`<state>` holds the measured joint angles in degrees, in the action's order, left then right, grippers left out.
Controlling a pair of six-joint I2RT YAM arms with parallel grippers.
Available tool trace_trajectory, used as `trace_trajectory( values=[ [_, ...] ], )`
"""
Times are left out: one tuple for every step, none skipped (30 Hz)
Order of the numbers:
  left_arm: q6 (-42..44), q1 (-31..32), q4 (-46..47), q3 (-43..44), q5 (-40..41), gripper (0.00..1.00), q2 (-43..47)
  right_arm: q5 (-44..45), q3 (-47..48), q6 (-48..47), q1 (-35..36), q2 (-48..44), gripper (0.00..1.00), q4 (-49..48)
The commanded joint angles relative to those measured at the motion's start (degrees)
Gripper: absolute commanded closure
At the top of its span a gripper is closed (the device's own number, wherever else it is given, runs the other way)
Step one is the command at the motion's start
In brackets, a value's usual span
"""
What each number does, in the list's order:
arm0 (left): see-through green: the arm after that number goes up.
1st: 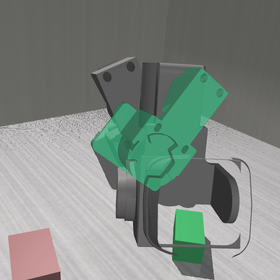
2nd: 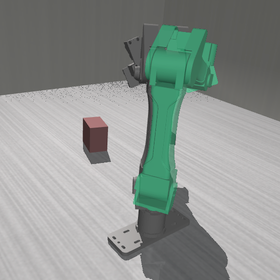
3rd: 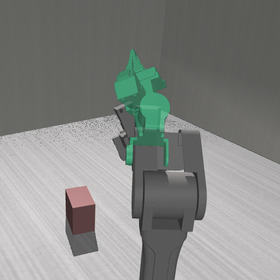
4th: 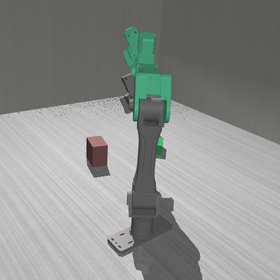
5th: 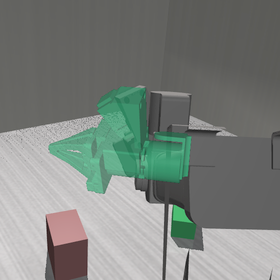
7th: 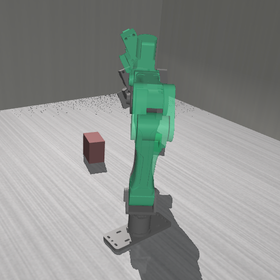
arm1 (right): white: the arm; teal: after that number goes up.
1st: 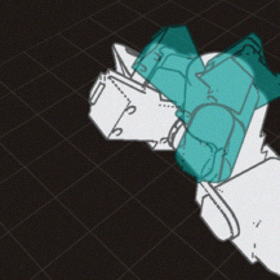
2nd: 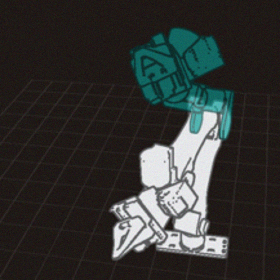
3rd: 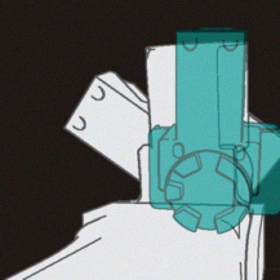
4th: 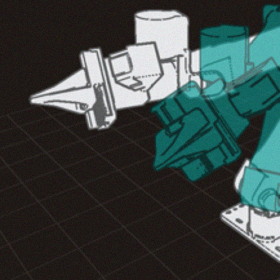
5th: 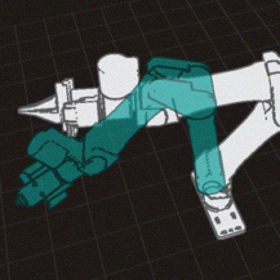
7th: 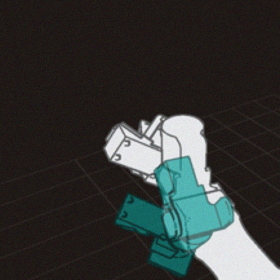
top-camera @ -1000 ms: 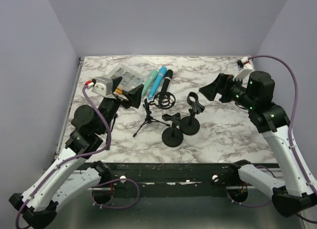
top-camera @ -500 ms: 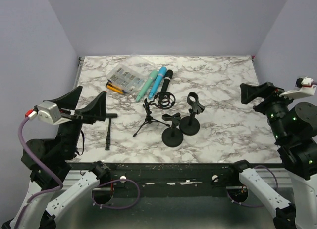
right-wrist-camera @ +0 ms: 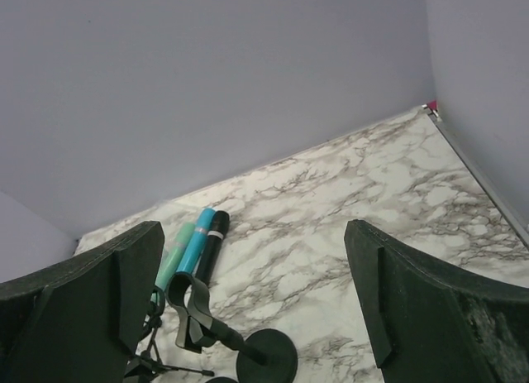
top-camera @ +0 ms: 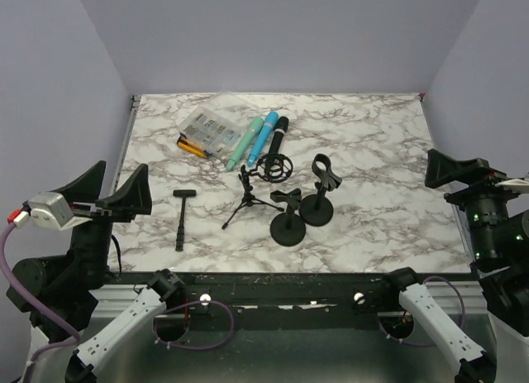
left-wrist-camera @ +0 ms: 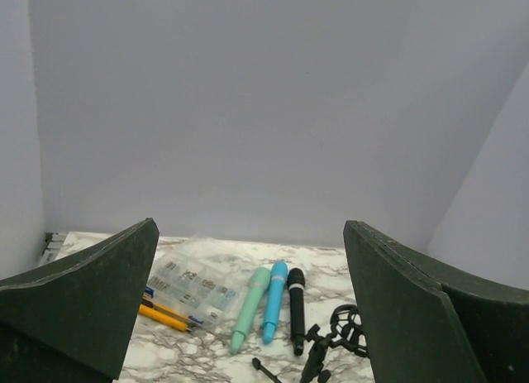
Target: Remove the microphone from the stand
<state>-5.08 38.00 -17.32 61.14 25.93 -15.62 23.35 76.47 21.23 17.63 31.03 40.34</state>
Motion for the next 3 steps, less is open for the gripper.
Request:
trace_trajectory(
  values=[
    [1.5, 0.1, -1.3, 0.3, 1.9, 0.01, 0.4, -0.3, -0.1, -1.4, 0.3, -0.7, 0.00, 1.1],
    [1.6, 0.1, -1.1, 0.2, 1.6, 0.01, 0.3, -0.1, 0.5, -1.1, 0.3, 0.0, 0.00, 2.0],
    [1.4, 0.1, -1.0, 0.1, 1.4, 0.01, 0.1, 0.0, 0.9, -0.8, 0.3, 0.2, 0.00, 2.4]
  ],
)
